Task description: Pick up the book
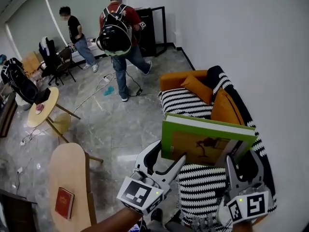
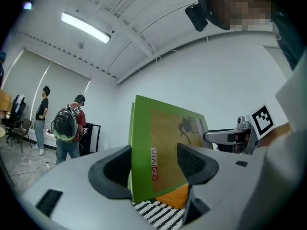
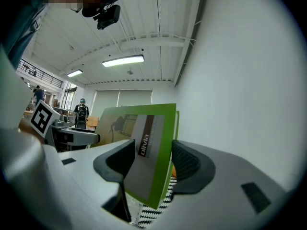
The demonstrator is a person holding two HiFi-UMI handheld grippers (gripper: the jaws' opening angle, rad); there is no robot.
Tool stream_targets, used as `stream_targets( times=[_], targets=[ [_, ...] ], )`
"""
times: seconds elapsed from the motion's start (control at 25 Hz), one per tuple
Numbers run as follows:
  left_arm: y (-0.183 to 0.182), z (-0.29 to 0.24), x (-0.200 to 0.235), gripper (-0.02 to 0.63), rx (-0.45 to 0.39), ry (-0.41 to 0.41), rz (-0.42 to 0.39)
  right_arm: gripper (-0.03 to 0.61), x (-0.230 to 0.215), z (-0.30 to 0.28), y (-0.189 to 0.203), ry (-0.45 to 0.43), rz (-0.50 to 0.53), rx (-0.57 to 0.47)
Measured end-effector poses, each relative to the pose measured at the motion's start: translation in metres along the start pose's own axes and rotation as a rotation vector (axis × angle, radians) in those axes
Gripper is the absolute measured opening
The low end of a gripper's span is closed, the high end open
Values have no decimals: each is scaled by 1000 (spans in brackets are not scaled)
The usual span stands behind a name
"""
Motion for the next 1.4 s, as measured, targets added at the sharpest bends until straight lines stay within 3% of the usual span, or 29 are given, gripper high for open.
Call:
stream_targets(
  times=[0.4,0.64,0.92,1.4],
  targets=[
    [-10,17,2,284,-39,-56,2,247,12,-3,-17,-66,28,-27],
    [-37,26,5,284,-67,-61,-144,247,23,1,-29,-109,44,-91],
    [-30,18,1,284,-61,-40,-256,247,14,-1,-20,-109,20,-129],
    [-33,17,-6,289,-70,-21,-255,238,7,8,-12,-68,36,-119]
  ],
)
Point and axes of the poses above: the fingertips, and each gripper's own axes: z backward along the fingers, x to its left, y out of its underside, the point moved 3 cm from there along z, backward along the fingers, and after that the axes turned 13 degrees about -z, right-handed, at the moved point
